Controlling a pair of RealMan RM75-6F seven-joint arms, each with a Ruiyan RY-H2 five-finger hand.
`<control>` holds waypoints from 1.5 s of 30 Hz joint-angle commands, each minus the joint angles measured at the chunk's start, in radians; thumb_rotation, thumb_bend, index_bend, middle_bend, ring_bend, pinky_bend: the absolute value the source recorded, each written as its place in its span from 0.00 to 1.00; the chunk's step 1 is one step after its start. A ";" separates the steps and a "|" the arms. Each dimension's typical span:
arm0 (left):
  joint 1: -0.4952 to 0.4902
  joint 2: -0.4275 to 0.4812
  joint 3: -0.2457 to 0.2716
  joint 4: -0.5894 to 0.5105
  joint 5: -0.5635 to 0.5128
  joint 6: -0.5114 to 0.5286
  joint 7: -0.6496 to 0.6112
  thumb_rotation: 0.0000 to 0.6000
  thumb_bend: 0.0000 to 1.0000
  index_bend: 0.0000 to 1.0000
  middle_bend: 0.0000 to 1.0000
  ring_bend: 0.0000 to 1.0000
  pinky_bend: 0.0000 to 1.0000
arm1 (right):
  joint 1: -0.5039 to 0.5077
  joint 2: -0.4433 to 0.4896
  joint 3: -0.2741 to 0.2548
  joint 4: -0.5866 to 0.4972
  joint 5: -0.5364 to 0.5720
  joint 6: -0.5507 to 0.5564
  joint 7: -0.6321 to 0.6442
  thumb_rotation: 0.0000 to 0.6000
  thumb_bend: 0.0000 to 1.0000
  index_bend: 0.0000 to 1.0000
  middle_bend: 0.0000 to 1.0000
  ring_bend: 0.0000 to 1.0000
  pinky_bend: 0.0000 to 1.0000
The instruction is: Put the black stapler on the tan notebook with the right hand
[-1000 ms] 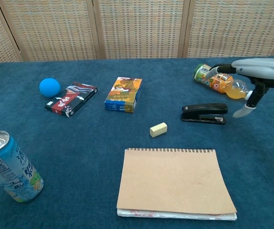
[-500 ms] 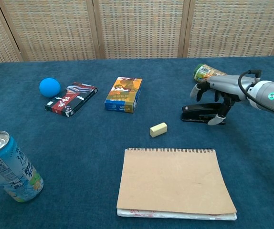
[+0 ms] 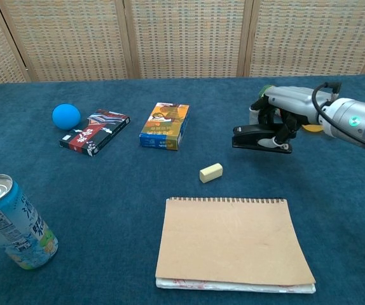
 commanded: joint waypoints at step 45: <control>-0.009 0.014 0.000 -0.009 -0.017 -0.020 -0.020 1.00 0.04 0.00 0.00 0.00 0.00 | -0.046 0.185 -0.178 -0.648 -0.082 0.036 -0.389 1.00 0.00 0.00 0.00 0.00 0.00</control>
